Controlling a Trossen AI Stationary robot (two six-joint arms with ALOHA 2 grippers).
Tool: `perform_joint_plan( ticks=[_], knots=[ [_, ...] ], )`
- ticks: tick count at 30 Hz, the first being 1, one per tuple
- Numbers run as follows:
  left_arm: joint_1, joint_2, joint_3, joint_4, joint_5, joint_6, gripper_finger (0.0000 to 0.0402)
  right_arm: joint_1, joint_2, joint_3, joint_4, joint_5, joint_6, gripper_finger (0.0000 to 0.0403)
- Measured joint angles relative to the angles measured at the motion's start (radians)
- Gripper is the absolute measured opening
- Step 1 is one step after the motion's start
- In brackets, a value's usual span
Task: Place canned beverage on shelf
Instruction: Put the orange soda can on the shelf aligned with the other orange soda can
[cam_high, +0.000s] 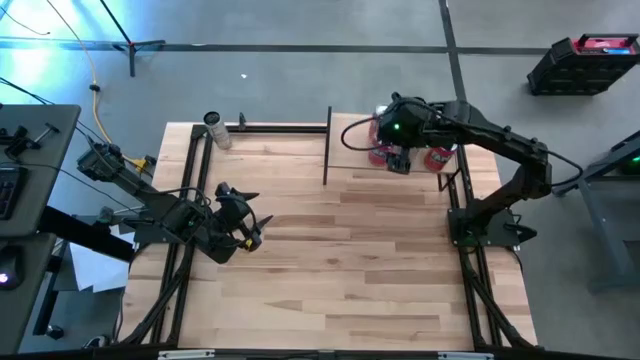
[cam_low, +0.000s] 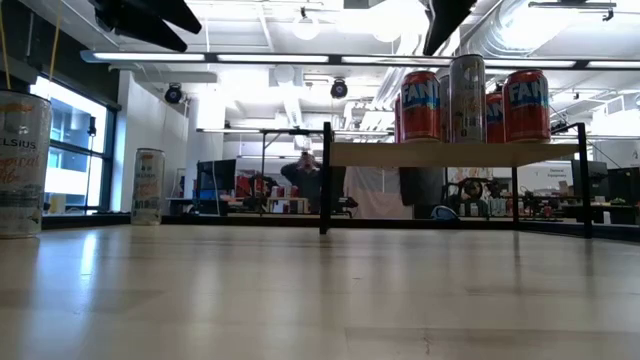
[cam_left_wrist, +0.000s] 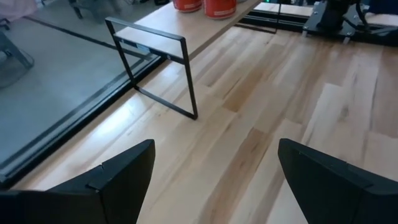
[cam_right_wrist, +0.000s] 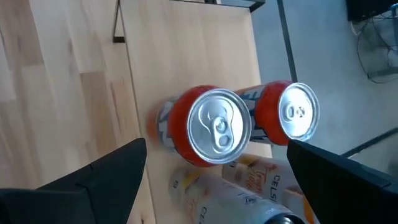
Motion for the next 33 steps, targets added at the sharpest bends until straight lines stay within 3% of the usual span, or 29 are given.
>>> perform_joint_plan(
  ticks=[11, 19, 33],
  knots=[
    [0.000, 0.000, 0.000, 0.005, 0.015, -0.058, 0.0333, 0.019, 0.000, 0.000, -0.010, 0.060, 0.003, 0.0376],
    [0.000, 0.000, 0.000, 0.050, 0.151, -0.056, 0.0333, 0.013, 0.007, -0.071, 0.017, 0.049, -0.021, 0.0376],
    [0.000, 0.000, 0.000, 0.109, 0.106, 0.025, 0.0333, -0.046, 0.012, -0.084, 0.093, 0.085, -0.102, 0.0376]
  ],
)
